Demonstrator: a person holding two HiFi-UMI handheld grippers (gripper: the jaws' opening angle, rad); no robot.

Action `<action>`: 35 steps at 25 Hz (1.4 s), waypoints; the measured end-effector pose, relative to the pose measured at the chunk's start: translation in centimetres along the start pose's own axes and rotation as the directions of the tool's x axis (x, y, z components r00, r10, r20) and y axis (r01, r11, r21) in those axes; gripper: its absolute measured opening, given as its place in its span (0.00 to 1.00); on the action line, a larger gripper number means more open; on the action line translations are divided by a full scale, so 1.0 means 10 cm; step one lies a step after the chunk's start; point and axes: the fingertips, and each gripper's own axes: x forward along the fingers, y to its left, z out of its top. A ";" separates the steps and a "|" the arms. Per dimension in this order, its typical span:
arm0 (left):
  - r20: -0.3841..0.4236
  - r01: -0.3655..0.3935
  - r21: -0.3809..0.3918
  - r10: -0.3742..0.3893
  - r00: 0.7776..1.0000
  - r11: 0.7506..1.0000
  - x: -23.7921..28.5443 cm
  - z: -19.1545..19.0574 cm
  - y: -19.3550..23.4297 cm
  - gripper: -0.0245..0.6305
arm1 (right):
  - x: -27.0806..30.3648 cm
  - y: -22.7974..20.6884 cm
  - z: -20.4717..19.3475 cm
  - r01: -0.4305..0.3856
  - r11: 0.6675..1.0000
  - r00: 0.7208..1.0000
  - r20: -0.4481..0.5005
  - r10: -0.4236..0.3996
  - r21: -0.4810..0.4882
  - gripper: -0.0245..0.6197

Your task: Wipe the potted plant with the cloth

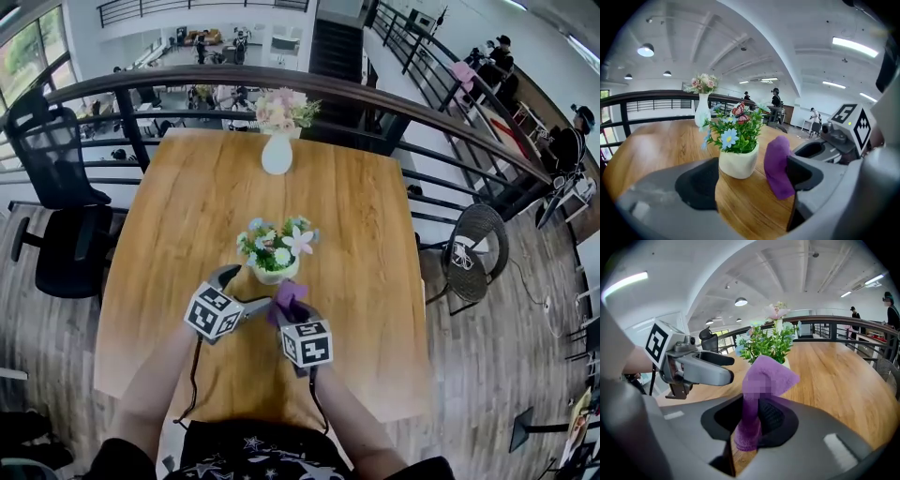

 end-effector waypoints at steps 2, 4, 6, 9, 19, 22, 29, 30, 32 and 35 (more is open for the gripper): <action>0.014 -0.032 0.002 0.032 0.999 0.999 -0.12 0.03 -0.03 0.74 | -0.13 -0.05 0.02 0.007 1.000 1.000 0.012 -0.007 -0.007 0.17; 0.038 -0.061 0.004 0.061 0.997 0.998 -0.25 0.08 -0.08 0.74 | -0.27 -0.09 0.06 0.013 1.000 1.000 0.028 -0.013 -0.015 0.17; 0.068 -0.092 0.022 0.091 0.994 0.995 -0.37 0.15 -0.17 0.74 | -0.42 -0.12 0.09 0.016 1.000 0.999 0.046 -0.014 -0.024 0.17; 0.119 -0.115 0.045 0.109 0.987 0.992 -0.52 0.26 -0.38 0.74 | -0.65 -0.13 0.13 0.010 0.999 0.997 0.082 -0.007 -0.032 0.17; 0.224 -0.139 -0.073 0.152 0.963 0.988 -0.82 0.18 -1.09 0.74 | -1.21 -0.01 -0.23 -0.035 0.997 0.995 0.092 0.042 -0.072 0.17; 0.237 -0.156 -0.136 0.185 0.954 0.978 -0.94 0.01 -1.25 0.69 | -1.30 0.04 -0.39 -0.067 0.995 0.993 0.094 0.073 -0.071 0.17; 0.252 -0.131 -0.182 0.175 0.952 0.974 -1.16 -0.38 -1.49 0.50 | -1.42 0.15 -0.66 -0.122 0.985 0.988 0.077 0.132 -0.123 0.17; 0.256 -0.135 -0.193 0.183 0.949 0.972 -1.18 -0.42 -1.49 0.48 | -1.44 0.16 -0.67 -0.124 0.982 0.988 0.077 0.135 -0.140 0.17; 0.266 -0.148 -0.215 0.204 0.942 0.965 -1.23 -0.48 -1.48 0.45 | -1.48 0.16 -0.68 -0.118 0.979 0.989 0.074 0.132 -0.164 0.17; 0.269 -0.171 -0.236 0.234 0.934 0.957 -1.31 -0.57 -1.48 0.41 | -1.53 0.17 -0.72 -0.107 0.981 0.990 0.070 0.119 -0.161 0.17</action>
